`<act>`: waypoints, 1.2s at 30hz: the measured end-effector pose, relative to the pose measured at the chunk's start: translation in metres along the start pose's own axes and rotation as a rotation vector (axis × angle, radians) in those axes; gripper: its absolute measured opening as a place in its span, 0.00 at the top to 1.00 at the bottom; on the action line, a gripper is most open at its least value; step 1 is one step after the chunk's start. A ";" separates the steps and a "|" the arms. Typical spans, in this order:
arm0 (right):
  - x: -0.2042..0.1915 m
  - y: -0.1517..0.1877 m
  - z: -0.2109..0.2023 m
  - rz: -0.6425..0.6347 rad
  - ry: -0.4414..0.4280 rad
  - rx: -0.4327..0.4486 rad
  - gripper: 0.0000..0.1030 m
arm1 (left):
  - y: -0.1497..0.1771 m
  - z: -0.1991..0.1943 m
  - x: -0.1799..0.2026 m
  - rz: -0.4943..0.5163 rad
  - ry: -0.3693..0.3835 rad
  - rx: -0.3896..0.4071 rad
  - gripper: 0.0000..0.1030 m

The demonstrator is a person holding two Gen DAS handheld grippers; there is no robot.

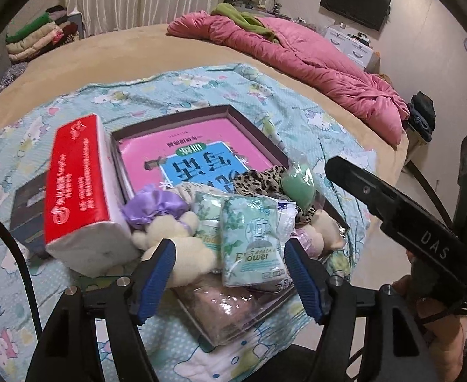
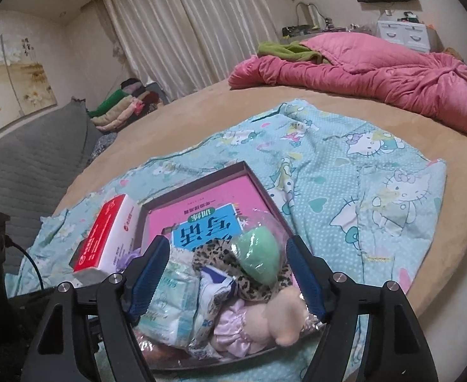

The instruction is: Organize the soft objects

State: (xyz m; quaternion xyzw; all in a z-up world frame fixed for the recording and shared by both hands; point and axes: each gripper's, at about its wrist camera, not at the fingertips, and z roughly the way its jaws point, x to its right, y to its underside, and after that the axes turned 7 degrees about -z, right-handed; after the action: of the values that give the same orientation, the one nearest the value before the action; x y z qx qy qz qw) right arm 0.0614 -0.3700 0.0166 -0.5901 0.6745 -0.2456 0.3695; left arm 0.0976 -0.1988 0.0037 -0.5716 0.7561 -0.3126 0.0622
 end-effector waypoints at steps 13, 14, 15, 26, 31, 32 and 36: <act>-0.033 -0.001 -0.025 -0.063 0.036 -0.014 0.22 | 0.011 -0.037 -0.021 -0.045 -0.035 0.053 0.26; -0.036 0.000 -0.027 -0.067 0.040 -0.015 0.22 | 0.012 -0.038 -0.023 -0.053 -0.039 0.055 0.25; -0.039 0.000 -0.030 -0.071 0.042 -0.017 0.22 | 0.012 -0.040 -0.025 -0.063 -0.045 0.058 0.24; -0.067 -0.001 -0.058 -0.073 0.053 0.002 0.22 | 0.019 -0.075 -0.042 -0.123 -0.091 0.096 0.14; -0.070 0.000 -0.066 -0.048 0.054 -0.020 0.22 | 0.022 -0.089 -0.043 -0.124 -0.116 0.096 0.14; -0.071 0.000 -0.068 -0.048 0.055 -0.026 0.22 | 0.023 -0.091 -0.044 -0.124 -0.121 0.096 0.14; -0.073 0.004 -0.072 -0.046 0.058 -0.035 0.22 | 0.028 -0.099 -0.047 -0.134 -0.140 0.103 0.14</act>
State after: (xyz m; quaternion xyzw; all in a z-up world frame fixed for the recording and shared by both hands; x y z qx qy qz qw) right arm 0.0044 -0.3059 0.0728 -0.6045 0.6754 -0.2589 0.3337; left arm 0.0458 -0.1125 0.0555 -0.6373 0.6930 -0.3138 0.1229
